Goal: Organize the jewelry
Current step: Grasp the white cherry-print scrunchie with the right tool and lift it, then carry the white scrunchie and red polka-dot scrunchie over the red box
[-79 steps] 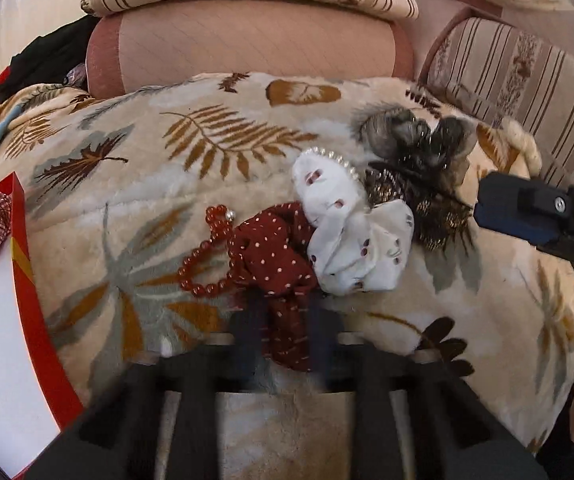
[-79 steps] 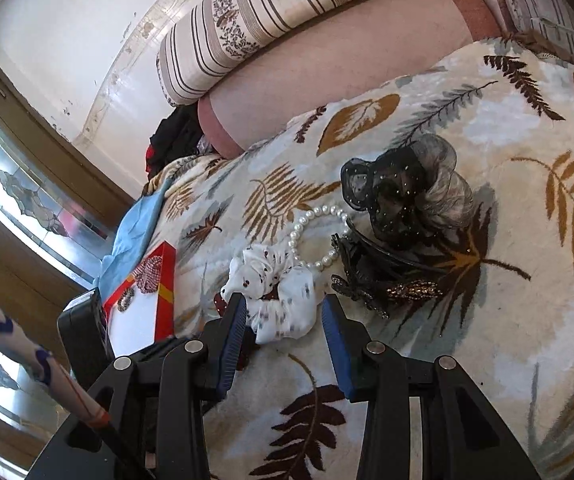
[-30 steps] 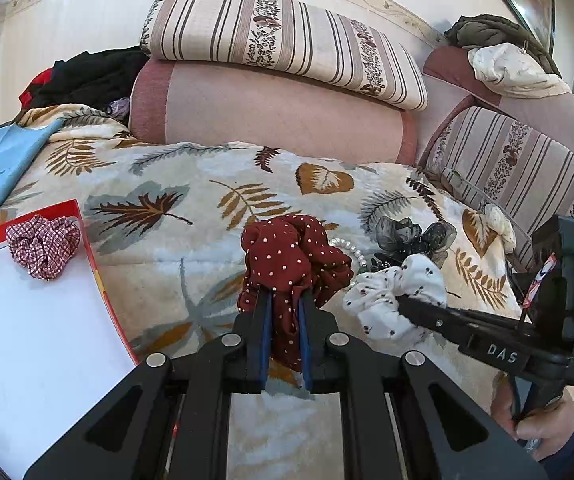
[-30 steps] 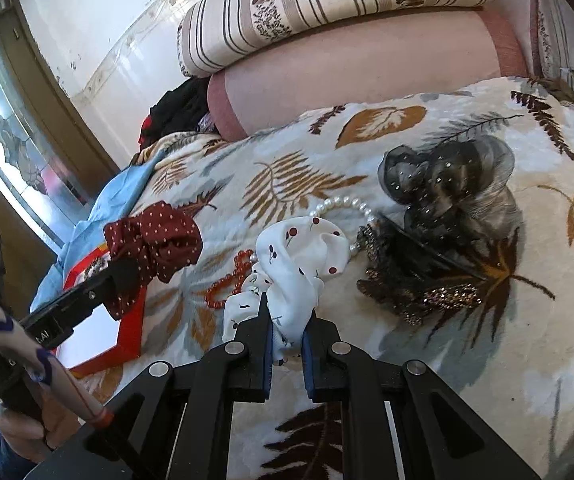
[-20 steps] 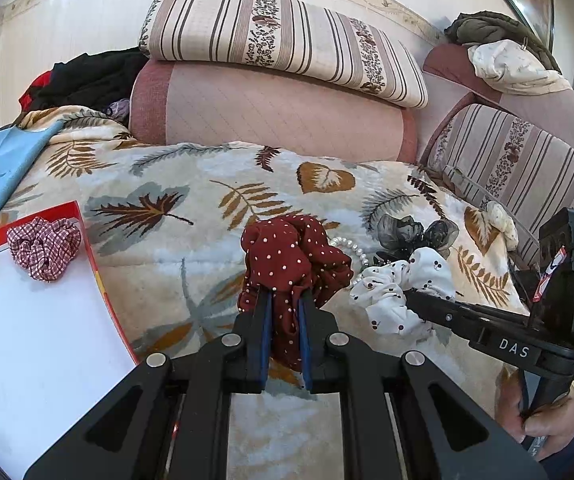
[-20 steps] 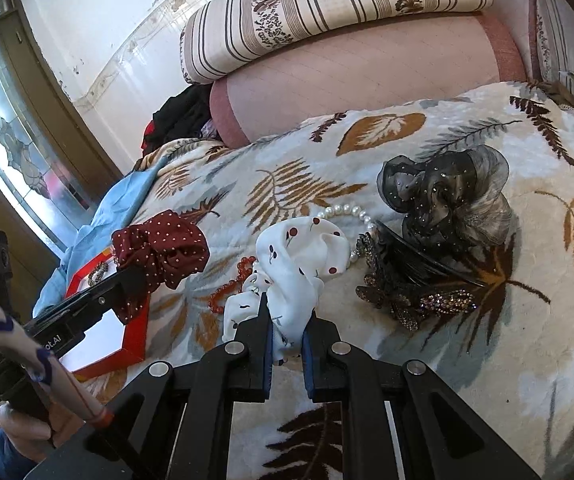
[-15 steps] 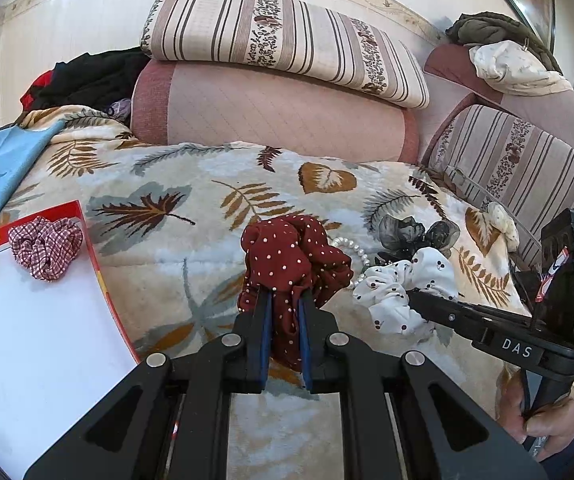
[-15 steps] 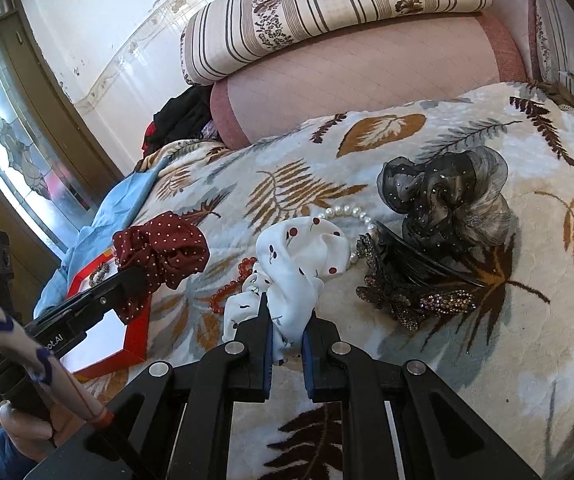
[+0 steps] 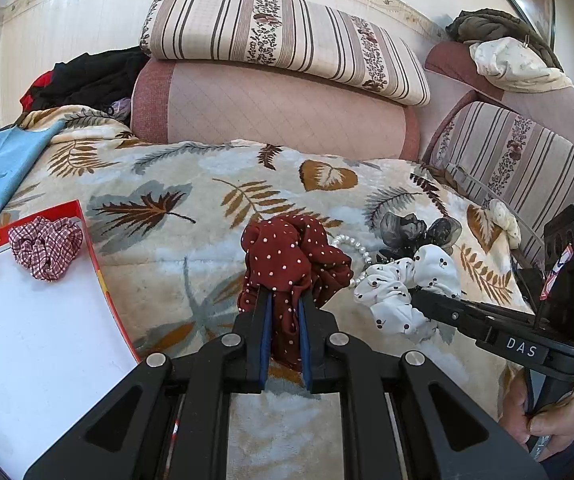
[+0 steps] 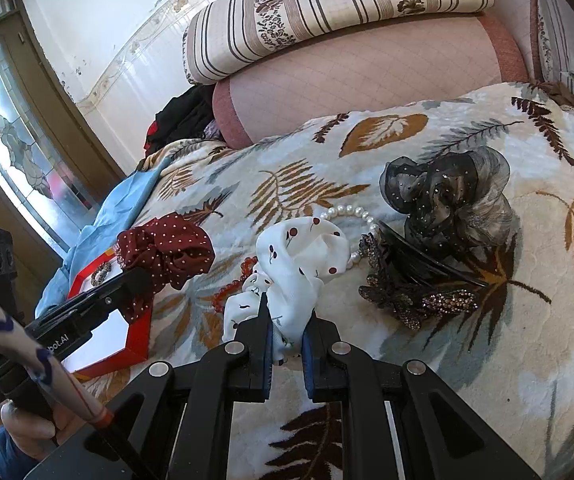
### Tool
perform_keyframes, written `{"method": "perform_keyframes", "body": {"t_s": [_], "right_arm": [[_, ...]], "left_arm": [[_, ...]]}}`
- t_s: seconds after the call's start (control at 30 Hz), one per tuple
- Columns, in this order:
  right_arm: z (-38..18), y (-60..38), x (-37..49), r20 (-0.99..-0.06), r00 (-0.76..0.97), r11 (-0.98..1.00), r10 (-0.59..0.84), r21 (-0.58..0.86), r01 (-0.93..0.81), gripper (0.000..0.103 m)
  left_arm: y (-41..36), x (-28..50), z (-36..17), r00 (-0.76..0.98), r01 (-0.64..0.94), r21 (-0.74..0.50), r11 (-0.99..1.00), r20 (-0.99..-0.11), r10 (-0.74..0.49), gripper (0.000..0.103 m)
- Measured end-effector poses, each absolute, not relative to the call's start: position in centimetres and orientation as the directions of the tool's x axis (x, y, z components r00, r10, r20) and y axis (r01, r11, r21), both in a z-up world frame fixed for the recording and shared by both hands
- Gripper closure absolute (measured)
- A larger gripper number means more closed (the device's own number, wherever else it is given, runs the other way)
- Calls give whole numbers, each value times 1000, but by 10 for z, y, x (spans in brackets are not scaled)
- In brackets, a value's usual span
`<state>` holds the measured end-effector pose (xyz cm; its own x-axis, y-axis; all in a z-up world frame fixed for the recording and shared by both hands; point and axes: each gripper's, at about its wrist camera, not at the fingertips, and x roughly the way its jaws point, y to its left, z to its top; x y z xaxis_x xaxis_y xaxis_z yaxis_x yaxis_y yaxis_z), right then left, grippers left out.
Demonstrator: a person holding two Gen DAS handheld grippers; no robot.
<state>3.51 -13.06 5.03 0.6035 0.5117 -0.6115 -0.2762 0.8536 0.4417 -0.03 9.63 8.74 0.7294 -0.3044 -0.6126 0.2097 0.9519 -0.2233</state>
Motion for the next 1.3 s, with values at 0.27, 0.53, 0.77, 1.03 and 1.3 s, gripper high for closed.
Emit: {"method": "perform_keyframes", "body": {"t_s": [0.27, 0.53, 0.77, 1.03, 1.3], "right_arm": [[50, -129, 35, -611, 604, 853, 512, 441, -278, 90], [49, -128, 34, -611, 602, 853, 513, 441, -279, 90], [50, -127, 34, -610, 605, 854, 512, 439, -280, 90], [54, -125, 31, -604, 614, 856, 509, 429, -288, 90], [67, -92, 21, -602, 593, 842, 535, 433, -321, 90]], "left_arm": [[97, 0, 87, 729, 208, -223, 952, -614, -303, 91], [96, 0, 87, 730, 207, -223, 953, -613, -302, 91], [101, 0, 87, 734, 200, -220, 955, -612, -294, 91], [118, -8, 96, 761, 165, -214, 963, -593, -263, 91], [158, -16, 110, 807, 83, -187, 979, -564, -176, 91]]}}
